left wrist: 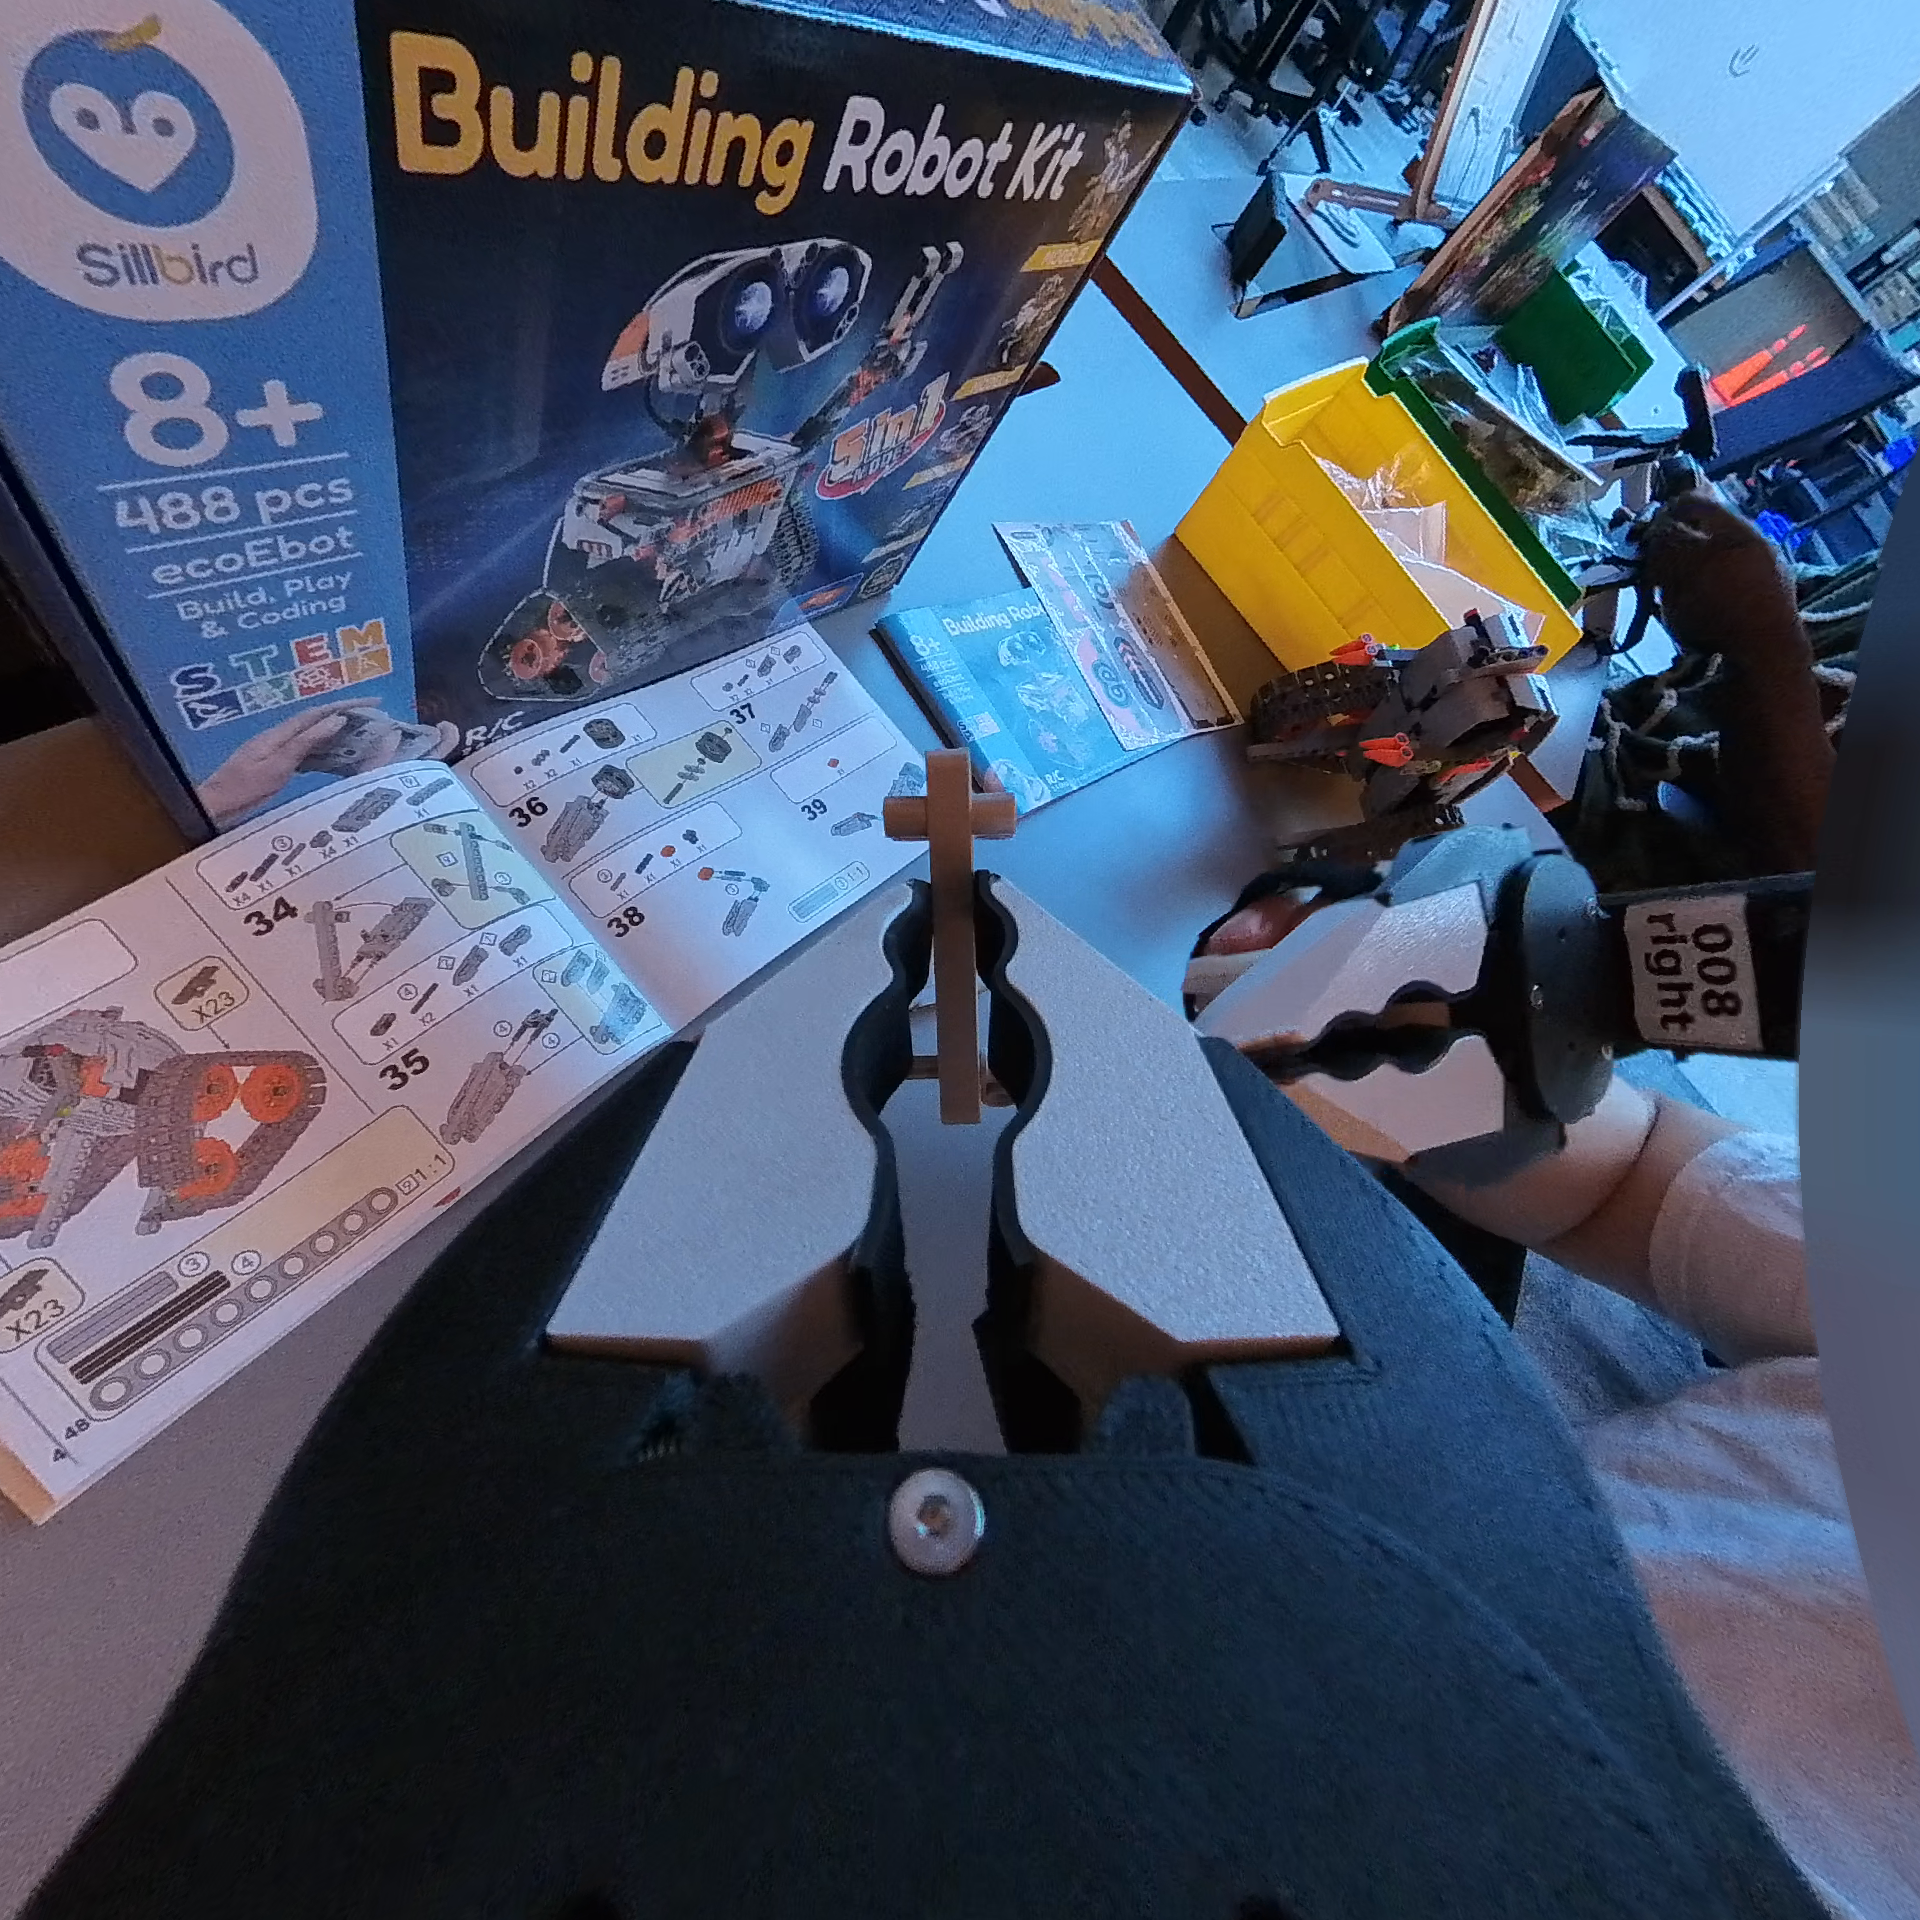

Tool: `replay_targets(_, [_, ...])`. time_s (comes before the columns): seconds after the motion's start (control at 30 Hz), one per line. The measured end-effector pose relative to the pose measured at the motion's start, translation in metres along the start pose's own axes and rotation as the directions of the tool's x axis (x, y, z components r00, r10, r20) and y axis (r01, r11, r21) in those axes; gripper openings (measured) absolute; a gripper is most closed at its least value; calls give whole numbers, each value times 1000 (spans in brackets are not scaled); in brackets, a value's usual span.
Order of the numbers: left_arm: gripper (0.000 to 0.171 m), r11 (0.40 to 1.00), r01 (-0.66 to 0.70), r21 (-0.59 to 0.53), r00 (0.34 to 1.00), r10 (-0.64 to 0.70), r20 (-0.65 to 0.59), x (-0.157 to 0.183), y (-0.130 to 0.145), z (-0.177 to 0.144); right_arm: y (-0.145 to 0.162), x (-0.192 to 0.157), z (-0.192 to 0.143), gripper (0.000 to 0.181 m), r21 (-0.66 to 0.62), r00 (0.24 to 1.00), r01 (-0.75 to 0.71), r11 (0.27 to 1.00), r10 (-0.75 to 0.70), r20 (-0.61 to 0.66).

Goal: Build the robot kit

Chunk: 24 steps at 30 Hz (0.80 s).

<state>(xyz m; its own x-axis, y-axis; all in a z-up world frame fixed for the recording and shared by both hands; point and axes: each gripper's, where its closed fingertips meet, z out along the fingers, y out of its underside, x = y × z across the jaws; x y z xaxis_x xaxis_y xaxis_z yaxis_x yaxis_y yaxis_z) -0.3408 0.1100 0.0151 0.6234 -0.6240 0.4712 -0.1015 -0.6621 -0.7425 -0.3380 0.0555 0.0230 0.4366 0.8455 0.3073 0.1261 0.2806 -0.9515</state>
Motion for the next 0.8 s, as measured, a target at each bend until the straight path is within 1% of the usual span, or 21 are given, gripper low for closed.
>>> replay_targets(0.1, [6, 1000, 1, -7, 1000, -1, -2, 0, 1, 2, -9, 4, -4, 0, 32, 1000, -17, 999, 17, -10])
replay_targets(0.23, [5, 1000, -3, -7, 1000, 3, -2, 1, 1, 2, -12, 3, -5, 0, 34, 1000, 18, 999, -17, -10])
replay_targets(0.3, [5, 1000, -4, -4, 1000, 4, -3, 2, 0, 1, -7, -8, -1, 0, 13, 999, 16, 1000, -16, 48])
replay_targets(0.4, [5, 1000, -6, 2, 1000, 6, -4, 3, -1, 0, 20, -28, 10, 0, -94, 991, 18, 995, -6, 134])
replay_targets(0.47, [6, 1000, -6, 3, 1000, 6, -6, 3, -1, 0, 31, -33, 13, 0, -108, 990, 63, 992, -48, 136])
replay_targets(0.53, [5, 1000, -6, 6, 1000, 6, -7, 3, -1, -1, 31, -36, 13, 0, -106, 987, 99, 989, -84, 135])
replay_targets(0.67, [5, 1000, -3, 6, 1000, 3, -8, 3, -1, -1, 8, -29, 8, 0, -28, 991, 118, 993, -116, 65])
replay_targets(0.7, [5, 1000, -4, 4, 1000, 4, -8, 3, -1, -1, 8, -25, 8, 0, -32, 993, 114, 993, -112, 47])
replay_targets(0.73, [5, 1000, -5, 1, 1000, 5, -8, 3, -1, 0, 14, -23, 9, 0, -67, 994, 104, 992, -101, 45])
replay_targets(0.77, [6, 1000, -5, 0, 1000, 5, -8, 3, -1, 0, 23, -22, 11, 0, -110, 995, 89, 990, -82, 59])
replay_targets(0.8, [6, 1000, -6, -2, 1000, 6, -8, 4, 0, 0, 27, -23, 12, 0, -122, 995, 75, 990, -67, 70])
